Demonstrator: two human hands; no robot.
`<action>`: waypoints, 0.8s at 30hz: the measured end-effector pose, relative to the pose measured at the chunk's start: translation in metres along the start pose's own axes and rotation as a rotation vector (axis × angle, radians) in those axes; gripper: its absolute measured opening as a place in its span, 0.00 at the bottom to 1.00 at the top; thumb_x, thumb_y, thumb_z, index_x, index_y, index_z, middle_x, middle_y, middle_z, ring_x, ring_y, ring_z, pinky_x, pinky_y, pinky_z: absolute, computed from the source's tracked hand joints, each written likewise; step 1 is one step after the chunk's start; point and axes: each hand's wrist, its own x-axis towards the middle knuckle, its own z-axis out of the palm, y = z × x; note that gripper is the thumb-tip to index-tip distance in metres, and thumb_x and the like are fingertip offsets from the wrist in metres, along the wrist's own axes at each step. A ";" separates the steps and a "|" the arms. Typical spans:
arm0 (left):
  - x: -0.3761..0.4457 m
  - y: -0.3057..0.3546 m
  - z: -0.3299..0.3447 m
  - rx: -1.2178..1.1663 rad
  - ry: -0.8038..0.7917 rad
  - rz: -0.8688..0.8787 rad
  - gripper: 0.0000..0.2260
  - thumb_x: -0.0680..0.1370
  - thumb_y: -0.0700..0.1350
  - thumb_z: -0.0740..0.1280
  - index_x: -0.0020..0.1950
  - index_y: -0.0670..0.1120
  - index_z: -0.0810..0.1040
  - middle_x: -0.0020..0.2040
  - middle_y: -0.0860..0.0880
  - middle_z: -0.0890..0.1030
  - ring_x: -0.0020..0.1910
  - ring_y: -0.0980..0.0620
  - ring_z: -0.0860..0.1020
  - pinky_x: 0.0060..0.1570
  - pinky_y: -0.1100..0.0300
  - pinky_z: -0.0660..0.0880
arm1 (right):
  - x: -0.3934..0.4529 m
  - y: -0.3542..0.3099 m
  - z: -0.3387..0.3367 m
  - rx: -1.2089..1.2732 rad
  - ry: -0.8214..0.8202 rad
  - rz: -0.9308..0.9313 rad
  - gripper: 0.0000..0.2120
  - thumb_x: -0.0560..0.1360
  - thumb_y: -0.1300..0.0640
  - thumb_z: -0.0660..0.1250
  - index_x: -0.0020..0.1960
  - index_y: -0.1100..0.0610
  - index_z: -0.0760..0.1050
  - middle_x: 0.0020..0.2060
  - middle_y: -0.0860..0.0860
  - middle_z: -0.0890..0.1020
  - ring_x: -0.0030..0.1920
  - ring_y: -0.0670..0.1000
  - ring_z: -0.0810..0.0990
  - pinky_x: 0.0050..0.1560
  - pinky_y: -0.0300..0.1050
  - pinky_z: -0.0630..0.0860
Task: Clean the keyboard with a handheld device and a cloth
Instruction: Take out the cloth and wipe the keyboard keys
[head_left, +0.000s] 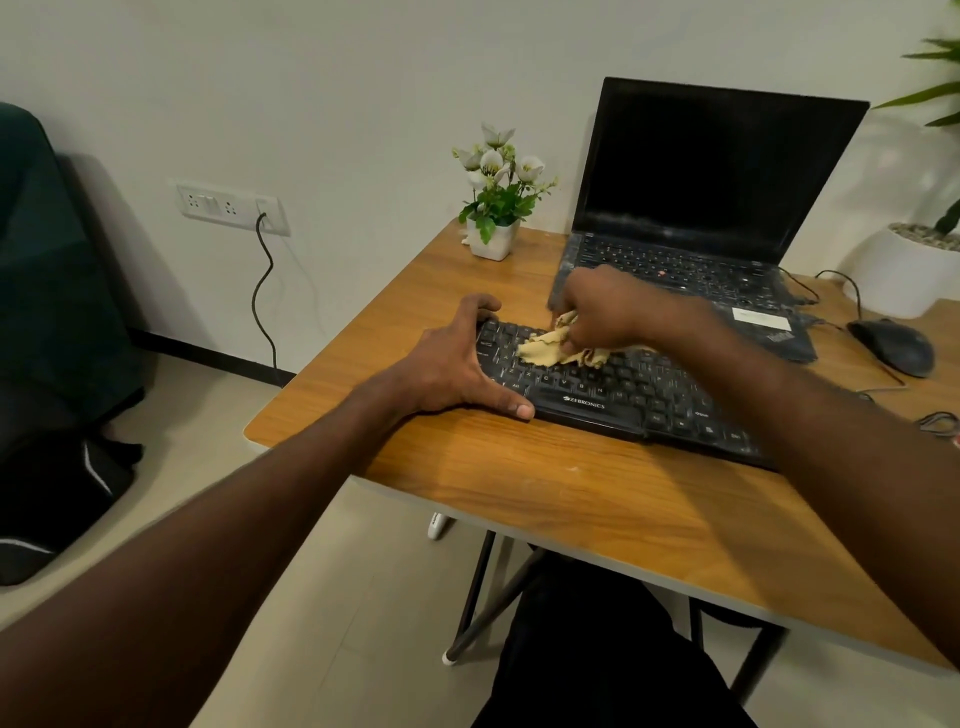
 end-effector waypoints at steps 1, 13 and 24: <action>0.000 0.000 0.000 -0.001 0.000 0.001 0.61 0.52 0.72 0.85 0.77 0.63 0.56 0.78 0.53 0.69 0.78 0.47 0.67 0.79 0.43 0.66 | -0.001 0.001 -0.005 -0.063 0.005 0.005 0.12 0.73 0.58 0.77 0.55 0.53 0.81 0.41 0.46 0.79 0.48 0.50 0.80 0.49 0.48 0.78; 0.002 -0.001 -0.001 0.006 -0.006 0.004 0.59 0.52 0.73 0.84 0.75 0.64 0.56 0.75 0.55 0.69 0.76 0.46 0.69 0.78 0.42 0.68 | 0.008 0.014 0.009 0.011 0.133 0.001 0.19 0.71 0.55 0.79 0.61 0.52 0.83 0.53 0.50 0.86 0.50 0.49 0.81 0.50 0.46 0.76; 0.001 -0.002 -0.001 -0.010 0.001 -0.001 0.61 0.50 0.74 0.84 0.76 0.64 0.56 0.77 0.54 0.69 0.78 0.46 0.67 0.78 0.43 0.67 | 0.003 0.005 0.002 -0.036 0.088 -0.007 0.13 0.72 0.57 0.78 0.56 0.51 0.84 0.50 0.48 0.85 0.51 0.51 0.81 0.53 0.50 0.79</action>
